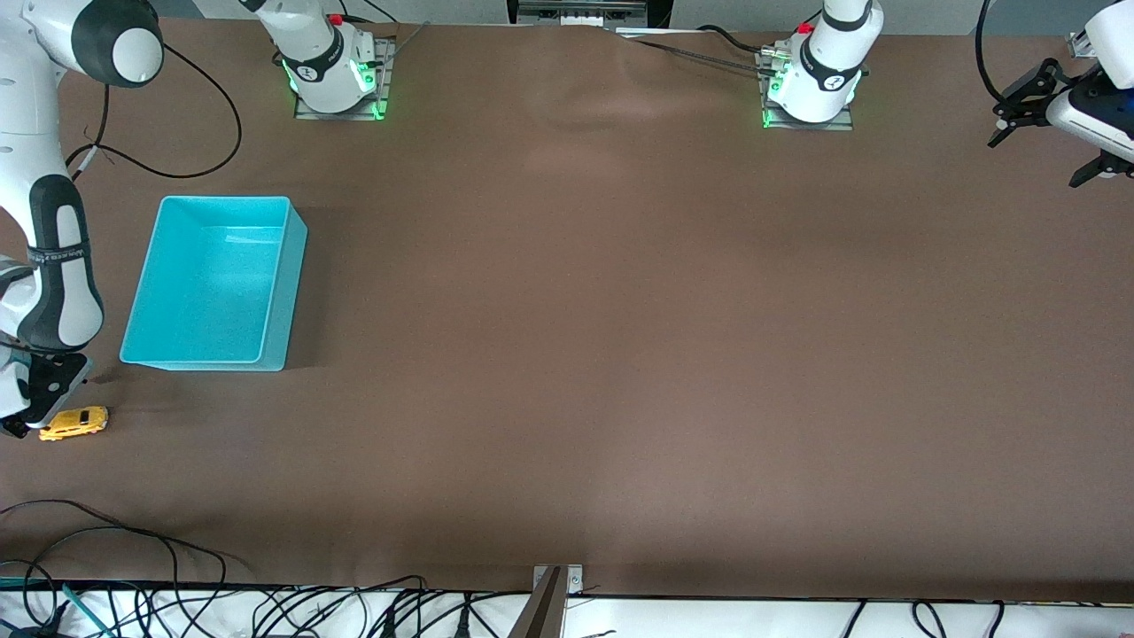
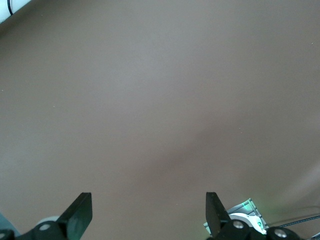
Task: Wind up and store yellow beetle car
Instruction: 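Lower the right gripper onto the car and close on it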
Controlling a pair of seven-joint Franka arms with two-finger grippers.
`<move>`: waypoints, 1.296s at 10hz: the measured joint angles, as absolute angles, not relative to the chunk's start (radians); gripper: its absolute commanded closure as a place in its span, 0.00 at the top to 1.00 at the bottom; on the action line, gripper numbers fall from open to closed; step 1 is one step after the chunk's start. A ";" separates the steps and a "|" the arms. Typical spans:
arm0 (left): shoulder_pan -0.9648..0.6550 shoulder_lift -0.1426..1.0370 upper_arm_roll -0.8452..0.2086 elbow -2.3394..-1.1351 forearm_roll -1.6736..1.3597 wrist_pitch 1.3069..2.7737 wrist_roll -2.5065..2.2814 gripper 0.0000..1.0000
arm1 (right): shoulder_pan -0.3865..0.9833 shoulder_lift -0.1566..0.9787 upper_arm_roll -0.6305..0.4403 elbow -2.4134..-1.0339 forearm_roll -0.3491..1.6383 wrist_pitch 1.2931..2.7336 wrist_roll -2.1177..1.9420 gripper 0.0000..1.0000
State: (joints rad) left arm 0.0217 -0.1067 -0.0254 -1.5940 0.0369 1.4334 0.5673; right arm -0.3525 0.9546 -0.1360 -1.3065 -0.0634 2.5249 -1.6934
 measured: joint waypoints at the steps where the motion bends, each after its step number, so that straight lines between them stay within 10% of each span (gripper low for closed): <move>1: 0.024 -0.105 -0.024 -1.592 0.037 1.433 0.567 1.00 | -0.352 0.956 -0.136 -1.306 -0.063 2.545 -1.705 1.00; 13: 0.048 -0.102 -0.015 -1.586 0.037 1.407 0.185 1.00 | -0.344 0.981 -0.088 -1.276 -0.064 2.569 -1.859 1.00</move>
